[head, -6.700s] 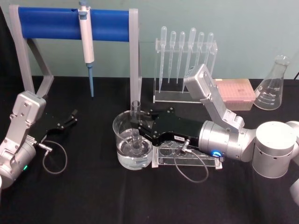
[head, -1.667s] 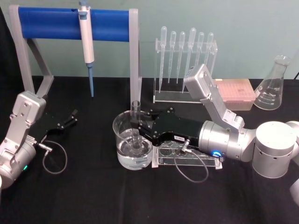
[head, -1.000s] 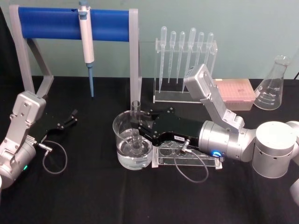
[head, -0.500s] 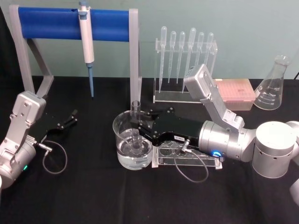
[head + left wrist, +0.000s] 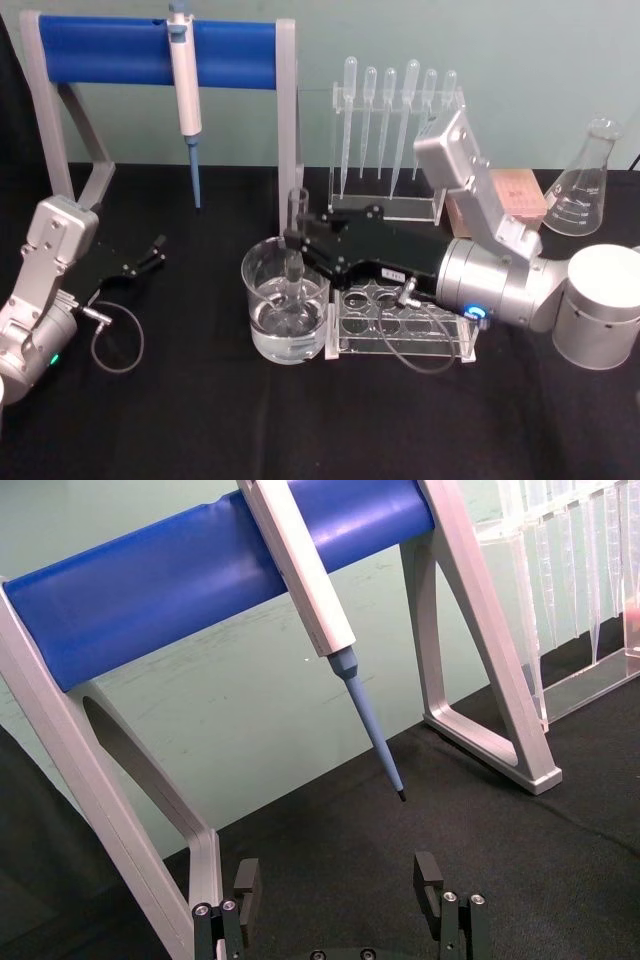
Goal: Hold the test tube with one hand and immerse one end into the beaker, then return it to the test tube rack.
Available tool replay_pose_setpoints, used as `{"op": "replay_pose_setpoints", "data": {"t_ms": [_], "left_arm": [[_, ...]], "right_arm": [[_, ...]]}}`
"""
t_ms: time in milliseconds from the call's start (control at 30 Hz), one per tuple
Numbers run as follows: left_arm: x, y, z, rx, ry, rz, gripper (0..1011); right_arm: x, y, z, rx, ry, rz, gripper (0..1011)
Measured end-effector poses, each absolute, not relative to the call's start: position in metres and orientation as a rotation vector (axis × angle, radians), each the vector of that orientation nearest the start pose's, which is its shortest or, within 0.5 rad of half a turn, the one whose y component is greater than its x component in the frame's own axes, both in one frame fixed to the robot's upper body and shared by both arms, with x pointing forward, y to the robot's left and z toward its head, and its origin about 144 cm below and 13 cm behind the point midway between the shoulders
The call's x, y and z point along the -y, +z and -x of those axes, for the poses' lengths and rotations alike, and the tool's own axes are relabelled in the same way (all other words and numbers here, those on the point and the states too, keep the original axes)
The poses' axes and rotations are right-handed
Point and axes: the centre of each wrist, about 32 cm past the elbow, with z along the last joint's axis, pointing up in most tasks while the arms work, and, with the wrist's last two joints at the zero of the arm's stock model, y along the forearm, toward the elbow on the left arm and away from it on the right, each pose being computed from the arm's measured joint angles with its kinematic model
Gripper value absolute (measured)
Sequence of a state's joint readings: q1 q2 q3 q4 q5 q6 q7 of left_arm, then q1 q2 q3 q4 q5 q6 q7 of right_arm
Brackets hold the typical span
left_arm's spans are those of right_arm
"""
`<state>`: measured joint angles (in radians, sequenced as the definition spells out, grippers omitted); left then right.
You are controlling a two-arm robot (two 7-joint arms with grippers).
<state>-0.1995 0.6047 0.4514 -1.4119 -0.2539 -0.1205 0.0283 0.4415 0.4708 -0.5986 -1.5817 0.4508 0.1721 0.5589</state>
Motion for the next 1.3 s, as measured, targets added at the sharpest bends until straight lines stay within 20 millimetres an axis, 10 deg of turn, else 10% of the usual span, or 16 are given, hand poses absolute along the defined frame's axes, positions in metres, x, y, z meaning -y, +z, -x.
{"op": "replay_pose_setpoints", "data": {"t_ms": [900,1300], "left_arm": [[-0.310,1.140,-0.489,0.285,1.248,-0.304,1000],[-0.310,1.140,-0.489,0.285,1.248,-0.305,1000]], "right_arm": [[0.227,1.316,-0.507,0.158,-0.486,0.049,241],[0.258,1.317,-0.494,0.184,-0.519,0.062,241]]}}
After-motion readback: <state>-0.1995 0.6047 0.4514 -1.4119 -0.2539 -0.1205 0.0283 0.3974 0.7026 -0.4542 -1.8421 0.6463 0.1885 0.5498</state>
